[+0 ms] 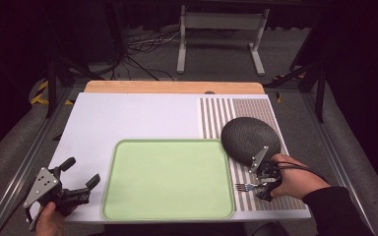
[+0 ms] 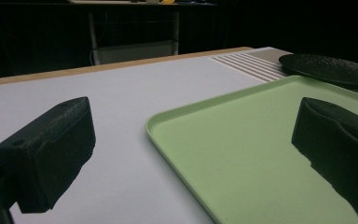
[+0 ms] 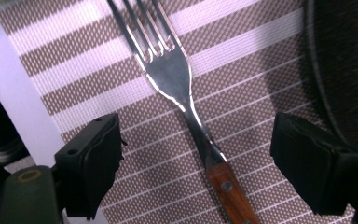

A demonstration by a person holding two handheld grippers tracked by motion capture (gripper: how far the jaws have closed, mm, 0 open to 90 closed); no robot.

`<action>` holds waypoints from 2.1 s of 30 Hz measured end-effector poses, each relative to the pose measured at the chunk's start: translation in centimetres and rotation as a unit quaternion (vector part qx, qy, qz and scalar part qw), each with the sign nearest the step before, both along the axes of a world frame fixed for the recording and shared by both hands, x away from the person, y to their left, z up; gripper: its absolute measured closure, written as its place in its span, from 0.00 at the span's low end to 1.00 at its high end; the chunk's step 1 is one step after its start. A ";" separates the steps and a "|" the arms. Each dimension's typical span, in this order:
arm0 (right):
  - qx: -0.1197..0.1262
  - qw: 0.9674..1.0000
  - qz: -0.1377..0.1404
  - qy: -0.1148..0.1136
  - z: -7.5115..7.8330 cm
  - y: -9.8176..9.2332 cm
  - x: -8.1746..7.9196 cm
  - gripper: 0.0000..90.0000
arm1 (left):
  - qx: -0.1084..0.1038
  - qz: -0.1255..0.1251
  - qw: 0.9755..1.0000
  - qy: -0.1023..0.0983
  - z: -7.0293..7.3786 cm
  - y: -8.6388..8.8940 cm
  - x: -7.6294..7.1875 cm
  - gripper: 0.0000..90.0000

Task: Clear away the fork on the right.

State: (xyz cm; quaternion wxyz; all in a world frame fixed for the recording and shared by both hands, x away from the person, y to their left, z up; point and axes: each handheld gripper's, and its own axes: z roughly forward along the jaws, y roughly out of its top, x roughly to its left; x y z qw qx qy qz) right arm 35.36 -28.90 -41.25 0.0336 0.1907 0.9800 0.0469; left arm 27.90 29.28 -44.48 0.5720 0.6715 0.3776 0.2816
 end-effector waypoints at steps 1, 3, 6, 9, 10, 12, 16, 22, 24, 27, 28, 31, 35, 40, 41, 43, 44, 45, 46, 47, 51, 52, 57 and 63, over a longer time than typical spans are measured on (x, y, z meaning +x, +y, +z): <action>-0.002 1.000 0.001 0.002 -0.1 0.0 0.0 0.20 | 0.000 0.000 1.000 0.000 0.0 0.0 0.0 0.00; -0.008 1.000 0.004 0.011 -0.2 0.1 0.0 0.22 | -0.001 0.000 1.000 0.000 0.0 0.0 0.0 0.00; -0.016 1.000 0.016 0.011 -0.4 0.1 0.2 0.24 | 0.000 -0.001 1.000 0.001 0.0 0.0 0.0 0.00; -0.022 0.999 0.037 0.009 -0.2 0.2 0.4 0.31 | -0.001 -0.001 1.000 0.001 0.0 0.0 0.0 0.00; -0.026 0.999 0.042 0.009 -0.2 0.3 0.4 0.34 | -0.001 -0.001 1.000 0.001 0.0 0.0 0.0 0.00; -0.037 0.997 0.063 0.007 -0.1 0.4 0.6 0.41 | -0.001 -0.002 1.000 0.001 0.0 0.0 0.0 0.00; -0.067 0.994 0.084 0.017 0.0 0.6 0.7 0.51 | -0.001 -0.001 1.000 0.001 0.0 0.0 0.0 0.00; -0.111 0.986 0.124 0.026 -0.2 0.8 0.8 0.67 | -0.001 -0.002 1.000 0.001 0.0 0.0 0.0 0.00; -0.113 0.985 0.131 0.023 -0.2 0.8 0.8 0.70 | -0.001 -0.002 1.000 0.001 0.0 0.0 0.0 0.00; -0.125 0.981 0.148 0.024 -0.2 1.0 0.8 0.81 | -0.001 -0.002 1.000 0.001 0.0 0.0 0.0 0.00; -0.125 0.981 0.148 0.024 -0.2 1.0 0.8 0.81 | -0.001 -0.002 1.000 0.001 0.0 0.0 0.0 0.00; -0.135 0.978 0.158 0.028 -0.3 1.1 0.8 0.86 | -0.002 -0.002 1.000 0.001 0.0 0.0 0.0 0.00; -0.137 0.976 0.166 0.028 -0.3 1.2 0.8 0.87 | -0.003 -0.003 1.000 0.002 0.0 0.0 0.0 0.00; -0.142 0.975 0.170 0.029 -0.3 1.3 0.8 0.87 | -0.004 -0.001 1.000 0.000 0.0 0.0 0.0 0.00; -0.143 0.974 0.171 0.028 -0.3 1.3 0.8 0.87 | -0.004 -0.002 1.000 0.001 0.0 0.0 0.0 0.00; -0.143 0.974 0.173 0.025 -0.3 1.4 0.7 0.87 | -0.003 -0.003 1.000 0.003 0.0 0.0 0.0 0.00; -0.143 0.974 0.173 0.025 -0.3 1.4 0.6 0.87 | -0.003 -0.003 1.000 0.003 0.0 0.0 0.0 0.00; -0.143 0.975 0.170 0.026 -0.2 1.4 0.6 0.87 | -0.003 -0.003 1.000 0.003 0.0 0.0 0.0 0.00; -0.141 0.975 0.168 0.025 -0.1 1.4 0.6 0.87 | -0.003 -0.002 1.000 0.003 0.0 0.0 0.0 0.00; -0.140 0.976 0.164 0.022 0.1 1.4 0.6 0.87 | -0.003 -0.003 1.000 0.002 0.0 0.0 0.0 0.00; -0.133 0.979 0.154 0.011 1.1 1.4 0.6 0.87 | -0.002 -0.003 1.000 0.003 0.0 0.0 0.0 0.00; -0.130 0.980 0.152 0.008 1.4 1.4 0.5 0.87 | -0.004 -0.001 1.000 0.002 0.0 0.0 0.0 0.00; -0.124 0.981 0.146 -0.005 2.7 1.6 0.5 0.87 | -0.003 -0.002 1.000 0.003 0.0 0.0 0.0 0.00; -0.112 0.983 0.143 -0.021 4.0 2.0 0.5 0.87 | -0.003 -0.002 1.000 0.003 0.0 0.0 0.0 0.00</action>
